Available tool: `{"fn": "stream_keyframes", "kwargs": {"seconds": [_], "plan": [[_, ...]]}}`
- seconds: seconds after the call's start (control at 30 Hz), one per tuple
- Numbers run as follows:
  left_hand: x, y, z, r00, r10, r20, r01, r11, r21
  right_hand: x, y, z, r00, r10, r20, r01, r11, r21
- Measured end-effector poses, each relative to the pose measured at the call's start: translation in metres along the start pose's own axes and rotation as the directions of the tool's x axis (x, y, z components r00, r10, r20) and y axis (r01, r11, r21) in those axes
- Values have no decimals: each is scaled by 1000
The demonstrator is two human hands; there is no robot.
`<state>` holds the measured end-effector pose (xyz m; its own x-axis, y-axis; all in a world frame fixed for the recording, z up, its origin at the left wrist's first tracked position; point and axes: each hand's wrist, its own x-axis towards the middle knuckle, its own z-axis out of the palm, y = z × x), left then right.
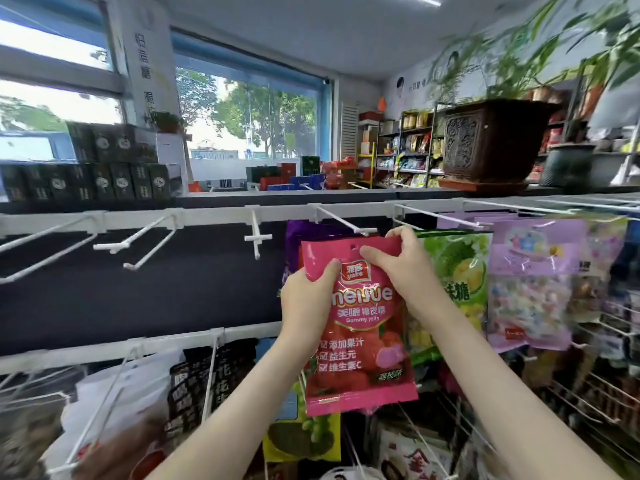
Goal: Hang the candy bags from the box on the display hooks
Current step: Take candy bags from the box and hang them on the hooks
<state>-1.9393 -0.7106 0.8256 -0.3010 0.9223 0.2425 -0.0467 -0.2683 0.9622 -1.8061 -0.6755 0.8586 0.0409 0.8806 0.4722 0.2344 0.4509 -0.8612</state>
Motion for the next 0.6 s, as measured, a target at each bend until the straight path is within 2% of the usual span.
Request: {"fn": "stream_keyframes", "kwargs": {"seconds": [0.4,0.5,0.6], "plan": [[5,-7,1,996,75,-48,-75,997,11,10,13,1,1000,-2,11,1,999,40],[0,-7,-1,983,169,-75,-164,985,60,9,14,1,1000,-2,3,2,999,45],[-4,-4,-4,948,292,-130,-265,945,190,6,13,3,1000,-29,-9,29,1000,-12]]}}
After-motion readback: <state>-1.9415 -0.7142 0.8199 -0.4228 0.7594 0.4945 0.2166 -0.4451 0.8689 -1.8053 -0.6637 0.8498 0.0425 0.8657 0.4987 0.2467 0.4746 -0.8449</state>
